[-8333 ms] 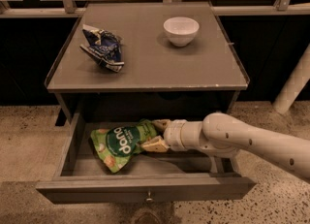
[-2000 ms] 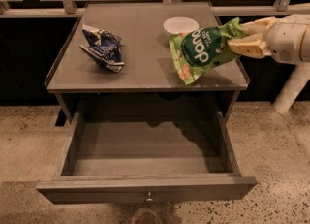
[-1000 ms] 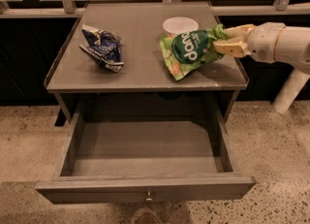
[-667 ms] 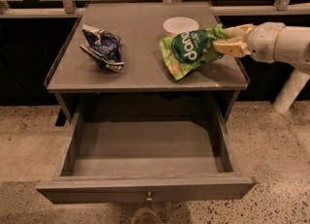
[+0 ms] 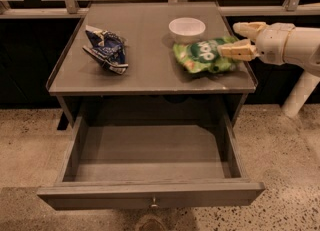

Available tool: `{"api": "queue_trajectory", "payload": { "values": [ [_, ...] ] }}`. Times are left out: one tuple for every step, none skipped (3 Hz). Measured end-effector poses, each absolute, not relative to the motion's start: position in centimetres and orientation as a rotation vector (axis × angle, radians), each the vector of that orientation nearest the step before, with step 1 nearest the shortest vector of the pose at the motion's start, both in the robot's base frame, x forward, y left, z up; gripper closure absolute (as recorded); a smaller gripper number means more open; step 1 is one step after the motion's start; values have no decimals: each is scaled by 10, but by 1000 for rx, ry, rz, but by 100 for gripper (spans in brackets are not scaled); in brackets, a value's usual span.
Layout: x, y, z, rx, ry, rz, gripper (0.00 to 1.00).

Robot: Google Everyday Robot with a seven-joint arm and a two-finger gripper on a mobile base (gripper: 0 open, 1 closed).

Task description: Pick green rice chip bag from top drawer and place on counter

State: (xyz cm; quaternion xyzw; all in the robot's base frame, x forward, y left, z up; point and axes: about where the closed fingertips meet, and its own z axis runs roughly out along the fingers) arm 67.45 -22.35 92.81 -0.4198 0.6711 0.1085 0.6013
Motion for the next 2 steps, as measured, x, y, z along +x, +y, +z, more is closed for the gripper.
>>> {"api": "queue_trajectory", "payload": {
  "values": [
    [675, -223, 928, -973, 1555, 251, 0],
    [675, -223, 928, -973, 1555, 251, 0]
  ]
}}
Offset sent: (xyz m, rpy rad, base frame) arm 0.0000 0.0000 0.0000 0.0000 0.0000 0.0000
